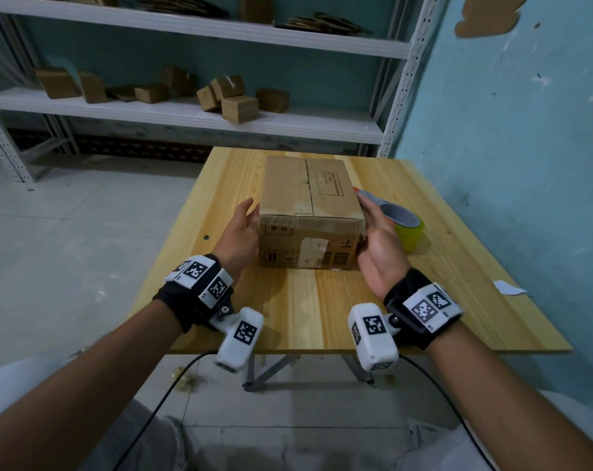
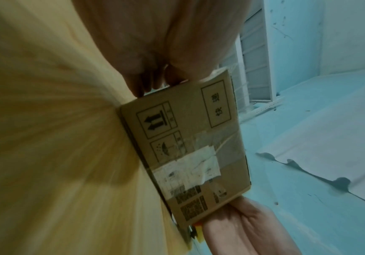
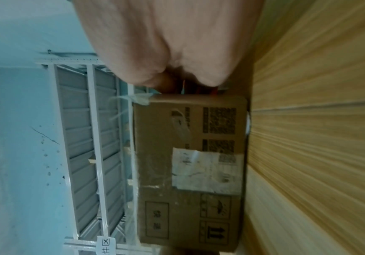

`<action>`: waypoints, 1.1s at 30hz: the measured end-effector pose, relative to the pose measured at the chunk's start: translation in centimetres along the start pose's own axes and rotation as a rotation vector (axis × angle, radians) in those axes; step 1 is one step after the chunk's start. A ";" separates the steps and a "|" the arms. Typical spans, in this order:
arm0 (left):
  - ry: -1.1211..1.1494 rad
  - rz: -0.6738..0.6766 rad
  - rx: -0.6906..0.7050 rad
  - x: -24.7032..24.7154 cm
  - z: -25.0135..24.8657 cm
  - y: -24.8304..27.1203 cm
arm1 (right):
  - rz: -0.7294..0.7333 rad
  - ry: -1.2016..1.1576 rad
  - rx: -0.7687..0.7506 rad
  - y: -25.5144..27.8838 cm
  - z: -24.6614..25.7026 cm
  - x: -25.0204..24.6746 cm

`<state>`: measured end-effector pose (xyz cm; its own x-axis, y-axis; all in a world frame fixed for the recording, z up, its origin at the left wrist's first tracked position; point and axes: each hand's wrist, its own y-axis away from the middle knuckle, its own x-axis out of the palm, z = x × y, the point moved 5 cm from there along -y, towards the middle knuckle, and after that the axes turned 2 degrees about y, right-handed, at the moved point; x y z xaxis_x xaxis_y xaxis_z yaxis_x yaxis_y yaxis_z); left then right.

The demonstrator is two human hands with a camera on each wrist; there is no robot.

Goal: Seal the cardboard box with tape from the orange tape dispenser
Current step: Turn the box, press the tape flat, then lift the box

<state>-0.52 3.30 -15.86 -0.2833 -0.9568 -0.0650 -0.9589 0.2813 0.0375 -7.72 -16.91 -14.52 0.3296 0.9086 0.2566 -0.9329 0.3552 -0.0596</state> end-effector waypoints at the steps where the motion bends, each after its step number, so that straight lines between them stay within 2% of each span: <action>1: -0.016 0.001 0.019 -0.3 -0.5 -0.2 | -0.021 -0.004 0.008 -0.1 0.3 -0.3; 3: -0.097 -0.045 0.091 -1.3 -1.7 -0.7 | -0.045 0.036 -0.009 -0.1 1.3 -0.6; 6: -0.140 -0.076 0.176 -2.3 -3.8 -0.7 | -0.005 0.201 -0.112 0.3 3.1 -0.4; 12: -0.274 0.090 0.356 -0.1 -6.3 1.8 | 0.151 0.461 -0.270 1.1 4.0 1.6; 17: -0.426 0.102 0.446 1.1 -6.2 1.8 | 0.137 0.595 -0.313 1.2 3.2 2.3; 22: -0.545 0.105 0.446 1.2 -5.3 1.2 | 0.121 0.748 -0.356 1.0 2.6 2.5; 33: -0.584 0.067 0.502 1.3 -5.6 1.6 | 0.118 0.754 -0.376 0.9 2.4 2.3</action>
<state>-2.33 2.14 -10.28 -0.1702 -0.7823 -0.5992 -0.7930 0.4697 -0.3880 -8.14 -15.02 -11.64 0.3660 0.8002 -0.4752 -0.9010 0.1770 -0.3960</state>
